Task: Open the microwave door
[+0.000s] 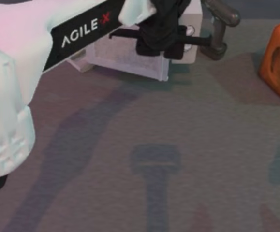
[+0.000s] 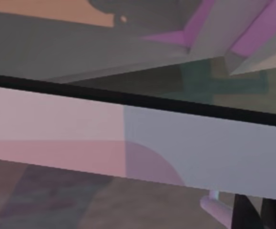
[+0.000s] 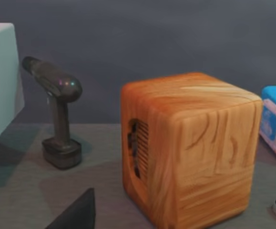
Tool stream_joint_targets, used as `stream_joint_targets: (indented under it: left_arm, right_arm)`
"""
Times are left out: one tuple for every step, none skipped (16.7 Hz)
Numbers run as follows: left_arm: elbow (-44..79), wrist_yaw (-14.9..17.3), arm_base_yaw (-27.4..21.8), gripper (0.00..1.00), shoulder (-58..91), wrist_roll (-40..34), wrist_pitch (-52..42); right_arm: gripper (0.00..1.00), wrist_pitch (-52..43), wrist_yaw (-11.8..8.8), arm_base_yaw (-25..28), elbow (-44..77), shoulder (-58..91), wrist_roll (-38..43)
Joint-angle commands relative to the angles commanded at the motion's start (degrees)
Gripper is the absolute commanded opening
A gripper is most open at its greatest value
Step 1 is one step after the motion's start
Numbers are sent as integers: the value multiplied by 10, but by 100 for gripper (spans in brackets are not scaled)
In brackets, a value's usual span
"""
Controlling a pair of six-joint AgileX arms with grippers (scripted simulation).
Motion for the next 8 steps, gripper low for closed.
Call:
stream_joint_targets:
  left_arm:
    - [0, 0, 0, 0, 0, 0, 0]
    - [-1, 3, -4, 0, 3, -2, 0]
    - [-3, 3, -4, 0, 1, 0, 2]
    - [-12, 4, -2, 0, -6, 5, 7]
    - [-25, 7, 0, 0, -15, 13, 14]
    - [-43, 12, 3, 0, -26, 22, 22]
    - [-62, 17, 4, 0, -37, 33, 31]
    - [-80, 22, 6, 0, -48, 44, 40]
  right_arm:
    - [100, 0, 0, 0, 0, 0, 0]
    - [100, 0, 0, 0, 0, 0, 0]
    - [100, 0, 0, 0, 0, 0, 0]
    - [100, 0, 0, 0, 0, 0, 0]
    - [100, 0, 0, 0, 0, 0, 0]
    - [100, 0, 0, 0, 0, 0, 0]
    - [100, 0, 0, 0, 0, 0, 0]
    - [100, 0, 0, 0, 0, 0, 0]
